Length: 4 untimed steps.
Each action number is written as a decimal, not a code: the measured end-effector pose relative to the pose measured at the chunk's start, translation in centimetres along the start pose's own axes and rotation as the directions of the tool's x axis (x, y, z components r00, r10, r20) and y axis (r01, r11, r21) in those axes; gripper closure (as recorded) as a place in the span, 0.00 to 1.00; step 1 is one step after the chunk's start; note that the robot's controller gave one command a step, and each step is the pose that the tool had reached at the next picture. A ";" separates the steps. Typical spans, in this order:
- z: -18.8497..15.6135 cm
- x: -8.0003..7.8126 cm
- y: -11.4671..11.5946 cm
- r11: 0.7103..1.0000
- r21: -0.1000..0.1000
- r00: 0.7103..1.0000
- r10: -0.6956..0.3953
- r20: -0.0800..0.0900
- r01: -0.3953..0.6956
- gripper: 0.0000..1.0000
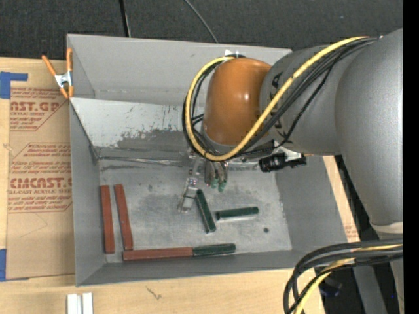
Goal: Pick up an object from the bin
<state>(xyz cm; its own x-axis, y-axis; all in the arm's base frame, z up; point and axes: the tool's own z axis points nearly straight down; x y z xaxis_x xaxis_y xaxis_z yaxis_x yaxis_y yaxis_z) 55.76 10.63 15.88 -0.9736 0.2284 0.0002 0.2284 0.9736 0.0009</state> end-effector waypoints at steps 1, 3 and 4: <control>2.2 1.0 -3.3 0.998 -0.003 0.998 -0.066 0.006 0.066 0.00; 8.5 0.8 -9.2 0.995 0.001 0.995 -0.101 0.004 0.101 0.00; 8.3 2.9 -11.2 0.996 0.000 0.996 -0.095 0.000 0.095 0.00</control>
Offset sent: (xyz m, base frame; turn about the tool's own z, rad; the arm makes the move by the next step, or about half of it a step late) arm 0.0085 -0.0876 -0.0816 -0.0254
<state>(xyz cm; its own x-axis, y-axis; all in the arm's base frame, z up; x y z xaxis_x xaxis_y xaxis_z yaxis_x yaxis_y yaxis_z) 50.36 0.44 7.55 -0.9908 0.1352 0.0002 0.1352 0.9908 0.0012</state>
